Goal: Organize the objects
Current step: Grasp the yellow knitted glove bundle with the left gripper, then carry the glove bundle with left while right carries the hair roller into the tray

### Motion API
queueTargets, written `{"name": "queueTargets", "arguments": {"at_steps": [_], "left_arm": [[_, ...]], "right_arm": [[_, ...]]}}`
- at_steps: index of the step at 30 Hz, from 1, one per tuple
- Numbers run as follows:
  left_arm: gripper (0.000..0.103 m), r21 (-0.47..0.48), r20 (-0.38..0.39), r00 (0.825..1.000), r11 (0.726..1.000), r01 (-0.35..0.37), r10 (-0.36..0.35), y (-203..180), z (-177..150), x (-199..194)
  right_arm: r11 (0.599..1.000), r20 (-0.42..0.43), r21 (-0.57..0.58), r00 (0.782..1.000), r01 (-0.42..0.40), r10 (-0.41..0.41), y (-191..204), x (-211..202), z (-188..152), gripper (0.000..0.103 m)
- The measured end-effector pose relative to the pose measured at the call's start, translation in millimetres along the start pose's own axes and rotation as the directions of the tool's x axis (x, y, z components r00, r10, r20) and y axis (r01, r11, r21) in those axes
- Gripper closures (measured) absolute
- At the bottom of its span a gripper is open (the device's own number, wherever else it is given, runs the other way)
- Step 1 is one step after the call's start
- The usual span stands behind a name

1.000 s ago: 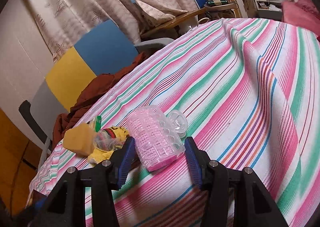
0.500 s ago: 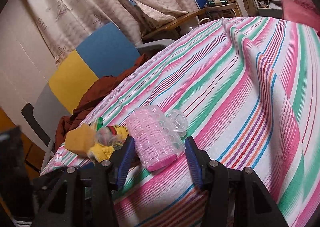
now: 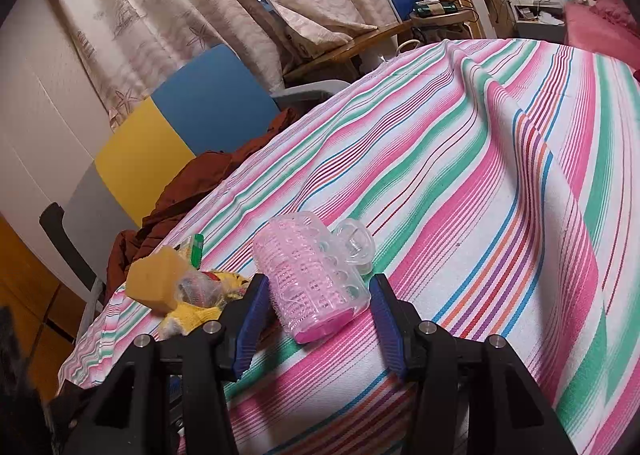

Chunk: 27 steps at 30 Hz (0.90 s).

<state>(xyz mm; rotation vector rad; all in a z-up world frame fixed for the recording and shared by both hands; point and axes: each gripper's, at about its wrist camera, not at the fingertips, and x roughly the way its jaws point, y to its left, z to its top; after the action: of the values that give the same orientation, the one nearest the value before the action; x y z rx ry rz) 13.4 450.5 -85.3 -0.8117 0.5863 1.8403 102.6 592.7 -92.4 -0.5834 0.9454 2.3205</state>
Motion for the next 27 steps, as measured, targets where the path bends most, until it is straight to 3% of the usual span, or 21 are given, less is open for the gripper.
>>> {"name": "queueTargets", "arguments": {"at_steps": [3,5,7,8,10,13,15,16,19,27], "left_arm": [[0.093,0.000,0.030,0.999,1.000,-0.020,0.020,-0.7,0.7,-10.4],[0.057,0.002,0.060,0.998,1.000,-0.017,0.017,-3.0,6.5,-16.2],[0.041,0.038,0.086,0.996,0.999,-0.009,0.005,-8.6,15.0,-16.7],[0.038,0.091,0.076,0.997,0.995,-0.034,0.027,-15.1,20.1,-10.5],[0.038,0.184,0.046,0.996,0.980,-0.081,0.074,-24.1,25.3,5.2],[0.043,0.204,-0.013,0.995,0.975,-0.093,0.098,-22.6,32.5,27.0],[0.060,0.138,-0.025,0.998,0.989,-0.052,0.055,-15.1,39.8,32.3],[0.076,0.101,-0.028,0.999,0.995,-0.014,0.017,-11.4,41.3,33.6],[0.082,0.050,-0.042,0.999,0.998,0.022,-0.020,-5.6,35.5,39.1],[0.086,0.023,-0.007,1.000,1.000,-0.019,0.020,-2.5,7.3,11.6]], "right_arm": [[1.000,0.001,0.002,1.000,-0.003,0.003,-0.8,-0.5,0.2,0.051],[1.000,0.002,0.001,1.000,-0.002,0.002,-0.9,-0.3,0.8,0.051],[1.000,0.002,0.004,1.000,-0.004,0.004,-1.1,-0.4,0.7,0.051],[1.000,0.003,0.005,1.000,-0.007,0.007,-1.6,-0.5,0.7,0.051],[1.000,0.003,0.007,1.000,-0.010,0.010,-2.2,-0.4,1.5,0.051],[1.000,0.003,0.009,1.000,-0.012,0.012,-2.6,0.0,2.3,0.051],[1.000,0.004,0.010,1.000,-0.014,0.013,-2.9,0.3,2.4,0.051],[1.000,0.005,0.009,1.000,-0.014,0.014,-2.8,0.3,2.1,0.051],[1.000,0.006,0.008,1.000,-0.013,0.013,-2.6,0.7,2.0,0.051],[1.000,0.006,0.005,1.000,-0.009,0.009,-2.7,1.0,1.5,0.051]]}}
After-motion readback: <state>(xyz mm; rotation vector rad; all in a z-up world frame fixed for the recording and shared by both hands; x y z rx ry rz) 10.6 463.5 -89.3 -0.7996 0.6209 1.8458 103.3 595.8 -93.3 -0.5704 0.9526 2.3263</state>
